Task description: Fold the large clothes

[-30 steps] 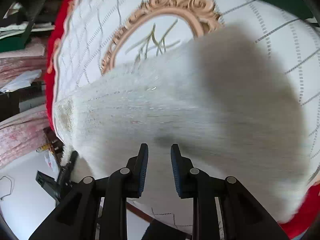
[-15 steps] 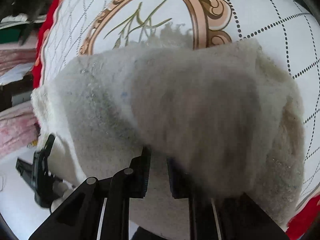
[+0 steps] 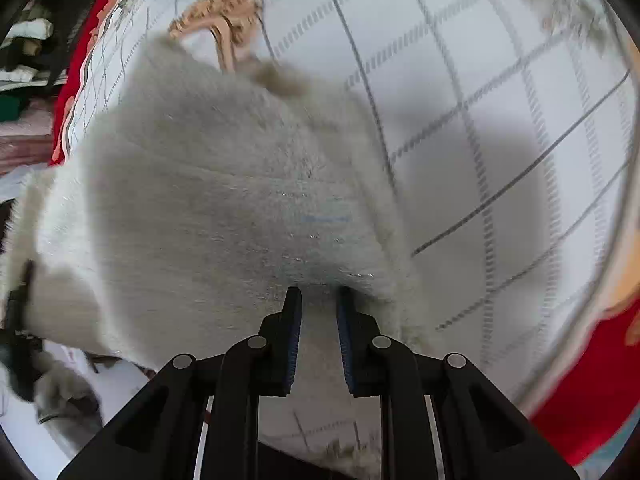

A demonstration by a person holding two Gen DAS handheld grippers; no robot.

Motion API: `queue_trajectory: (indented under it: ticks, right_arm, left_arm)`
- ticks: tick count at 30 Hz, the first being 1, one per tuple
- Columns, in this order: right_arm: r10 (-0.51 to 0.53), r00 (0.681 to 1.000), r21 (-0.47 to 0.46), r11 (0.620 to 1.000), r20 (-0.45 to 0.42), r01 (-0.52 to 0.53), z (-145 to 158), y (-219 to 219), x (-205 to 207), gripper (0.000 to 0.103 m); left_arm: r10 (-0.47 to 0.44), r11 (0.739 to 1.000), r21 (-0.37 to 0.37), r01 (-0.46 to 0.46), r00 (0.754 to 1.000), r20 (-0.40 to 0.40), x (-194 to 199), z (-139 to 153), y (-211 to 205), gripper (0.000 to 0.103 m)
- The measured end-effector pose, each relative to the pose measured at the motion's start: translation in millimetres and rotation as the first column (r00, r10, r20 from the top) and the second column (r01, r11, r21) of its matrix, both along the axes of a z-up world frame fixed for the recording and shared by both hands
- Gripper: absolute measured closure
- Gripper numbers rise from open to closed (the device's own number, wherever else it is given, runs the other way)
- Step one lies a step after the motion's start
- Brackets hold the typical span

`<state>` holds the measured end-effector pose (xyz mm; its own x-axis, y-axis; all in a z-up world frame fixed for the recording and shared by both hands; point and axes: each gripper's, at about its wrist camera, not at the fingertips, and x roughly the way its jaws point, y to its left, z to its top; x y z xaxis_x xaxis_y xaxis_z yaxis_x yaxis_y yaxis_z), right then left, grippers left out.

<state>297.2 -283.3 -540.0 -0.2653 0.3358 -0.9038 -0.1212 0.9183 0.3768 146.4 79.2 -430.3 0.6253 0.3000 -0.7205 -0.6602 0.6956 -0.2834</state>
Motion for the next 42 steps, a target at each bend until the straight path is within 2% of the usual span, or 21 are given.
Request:
queue_trajectory:
  ticks: [3, 5, 7, 9, 10, 11, 13, 15, 18, 23, 25, 27, 28, 29, 30, 31, 32, 35, 37, 39, 42]
  right_arm:
    - [-0.096, 0.994, 0.137, 0.985, -0.056, 0.103, -33, -6, -14, 0.084]
    - [-0.134, 0.988, 0.189, 0.971, -0.073, 0.145, -41, -18, -18, 0.086]
    - [-0.166, 0.981, 0.252, 0.949, -0.102, 0.187, -48, -28, -19, 0.088]
    - [-0.196, 0.969, 0.3, 0.925, -0.147, 0.233, -57, -42, -17, 0.091]
    - [-0.206, 0.965, 0.315, 0.916, -0.163, 0.248, -60, -54, -16, 0.093]
    - [-0.213, 0.96, 0.336, 0.904, -0.182, 0.264, -65, -62, -16, 0.094]
    - [-0.224, 0.951, 0.369, 0.882, -0.215, 0.291, -74, -77, -17, 0.096]
    - [-0.221, 0.949, 0.386, 0.874, -0.227, 0.296, -78, -88, -16, 0.096]
    - [-0.217, 0.936, 0.423, 0.847, -0.276, 0.322, -87, -115, -9, 0.096]
    - [-0.291, 0.885, 0.476, 0.759, -0.363, 0.444, -88, -183, -5, 0.096]
    - [-0.347, 0.86, 0.502, 0.705, -0.374, 0.502, -77, -218, -8, 0.093]
    - [-0.392, 0.845, 0.505, 0.68, -0.363, 0.532, -67, -242, -12, 0.075]
    - [-0.406, 0.847, 0.502, 0.683, -0.343, 0.53, -59, -257, -13, 0.069]
    - [-0.417, 0.855, 0.485, 0.704, -0.308, 0.518, -50, -268, -17, 0.055]
    - [-0.422, 0.866, 0.461, 0.733, -0.268, 0.5, -40, -280, -27, 0.05]
    - [-0.419, 0.882, 0.44, 0.764, -0.218, 0.472, -28, -291, -28, 0.05]
    - [-0.412, 0.89, 0.434, 0.778, -0.194, 0.455, -18, -302, -33, 0.05]
    - [-0.39, 0.914, 0.4, 0.825, -0.11, 0.4, 13, -295, -56, 0.05]
    - [-0.359, 0.931, 0.397, 0.847, -0.063, 0.353, 36, -297, -63, 0.049]
    - [-0.332, 0.942, 0.423, 0.847, -0.048, 0.321, 58, -257, -81, 0.045]
    - [-0.282, 0.958, 0.495, 0.826, -0.053, 0.271, 61, -218, -74, 0.032]
  left_arm:
    - [-0.168, 0.983, 0.07, 0.167, 0.986, 0.008, 18, 23, -43, 0.084]
    - [-0.324, 0.939, 0.123, 0.321, 0.946, 0.01, 31, 36, -87, 0.085]
    - [-0.455, 0.88, 0.156, 0.449, 0.89, 0.003, 39, 42, -128, 0.085]
    - [-0.583, 0.799, 0.172, 0.576, 0.812, -0.01, 42, 40, -173, 0.085]
    - [-0.648, 0.749, 0.17, 0.641, 0.762, -0.019, 41, 35, -198, 0.085]
    - [-0.681, 0.72, 0.164, 0.675, 0.732, -0.026, 41, 30, -212, 0.085]
    - [-0.758, 0.639, 0.133, 0.758, 0.649, -0.055, 40, 13, -245, 0.085]
    - [-0.802, 0.58, 0.112, 0.807, 0.59, -0.096, 39, -10, -268, 0.085]
    - [-0.821, 0.544, 0.107, 0.832, 0.555, -0.136, 33, -32, -280, 0.085]
    - [-0.796, 0.574, 0.029, 0.819, 0.566, -0.215, 42, -63, -252, 0.084]
    - [-0.79, 0.579, 0.022, 0.815, 0.567, -0.234, 39, -68, -247, 0.081]
    - [-0.796, 0.556, 0.041, 0.83, 0.546, -0.263, 36, -65, -251, 0.079]
    - [-0.797, 0.546, 0.054, 0.836, 0.538, -0.276, 34, -64, -255, 0.075]
    - [-0.797, 0.536, 0.068, 0.842, 0.531, -0.286, 33, -61, -258, 0.065]
    - [-0.802, 0.524, 0.073, 0.849, 0.52, -0.293, 31, -58, -261, 0.056]
    - [-0.813, 0.512, 0.059, 0.857, 0.505, -0.291, 30, -56, -261, 0.028]
    - [-0.819, 0.505, 0.043, 0.862, 0.494, -0.292, 26, -54, -261, 0.006]
    - [-0.814, 0.529, 0.002, 0.848, 0.508, -0.282, 14, -40, -258, 0.005]
    - [-0.799, 0.567, -0.047, 0.823, 0.534, -0.277, 11, -37, -248, 0.005]
    - [-0.777, 0.608, -0.087, 0.789, 0.57, -0.265, 4, -29, -232, 0.005]
    - [-0.696, 0.708, -0.108, 0.698, 0.664, -0.274, -3, -17, -195, 0.005]
